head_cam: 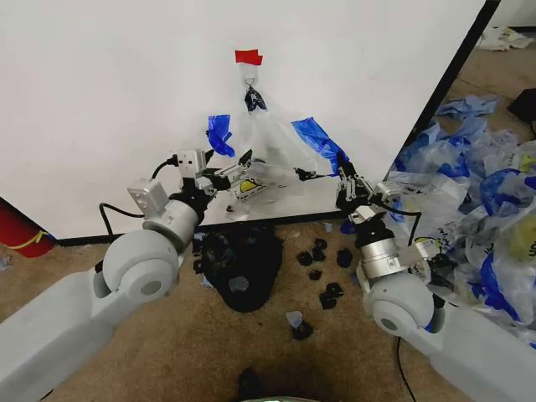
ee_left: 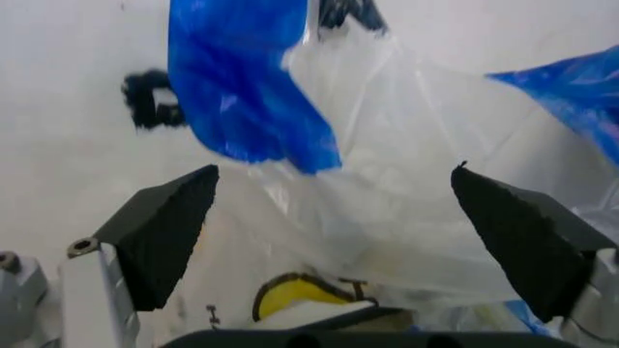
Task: Pick up the garbage bag from the wall and place it over the trash bin.
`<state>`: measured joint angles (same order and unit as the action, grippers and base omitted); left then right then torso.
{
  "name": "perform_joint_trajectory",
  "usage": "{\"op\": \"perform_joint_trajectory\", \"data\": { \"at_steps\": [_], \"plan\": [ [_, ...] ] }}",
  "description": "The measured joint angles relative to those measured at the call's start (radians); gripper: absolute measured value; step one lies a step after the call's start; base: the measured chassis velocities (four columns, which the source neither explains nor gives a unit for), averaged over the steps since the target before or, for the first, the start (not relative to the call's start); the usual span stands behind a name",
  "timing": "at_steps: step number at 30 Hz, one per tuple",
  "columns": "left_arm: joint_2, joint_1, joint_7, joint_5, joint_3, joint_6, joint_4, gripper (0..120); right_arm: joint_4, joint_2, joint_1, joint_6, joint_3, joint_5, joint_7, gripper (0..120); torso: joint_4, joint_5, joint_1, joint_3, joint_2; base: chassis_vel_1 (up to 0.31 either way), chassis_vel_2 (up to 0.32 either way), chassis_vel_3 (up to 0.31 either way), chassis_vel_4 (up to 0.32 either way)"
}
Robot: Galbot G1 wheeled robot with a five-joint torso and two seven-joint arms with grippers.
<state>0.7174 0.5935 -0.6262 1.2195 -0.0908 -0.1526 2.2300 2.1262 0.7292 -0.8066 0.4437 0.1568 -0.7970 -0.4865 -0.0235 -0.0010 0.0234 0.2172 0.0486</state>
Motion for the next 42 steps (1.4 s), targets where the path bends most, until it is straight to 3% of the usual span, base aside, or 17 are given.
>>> {"op": "perform_joint_trajectory", "data": {
  "at_steps": [22,42],
  "plan": [
    [0.017,-0.046,0.019,-0.027,-0.024,0.004,-0.093,93,-0.013,0.006,-0.004,0.004,0.001,0.012,0.003,0,-0.0001,0.0000,0.000,0.000,0.000,0.000,0.000,0.000,0.000],
    [-0.032,-0.019,0.024,-0.041,-0.017,0.008,-0.041,18,-0.014,0.007,0.021,0.003,0.013,0.011,0.003,0,-0.0001,0.0000,0.000,0.000,0.000,0.000,0.000,0.000,0.000]
  ]
}}
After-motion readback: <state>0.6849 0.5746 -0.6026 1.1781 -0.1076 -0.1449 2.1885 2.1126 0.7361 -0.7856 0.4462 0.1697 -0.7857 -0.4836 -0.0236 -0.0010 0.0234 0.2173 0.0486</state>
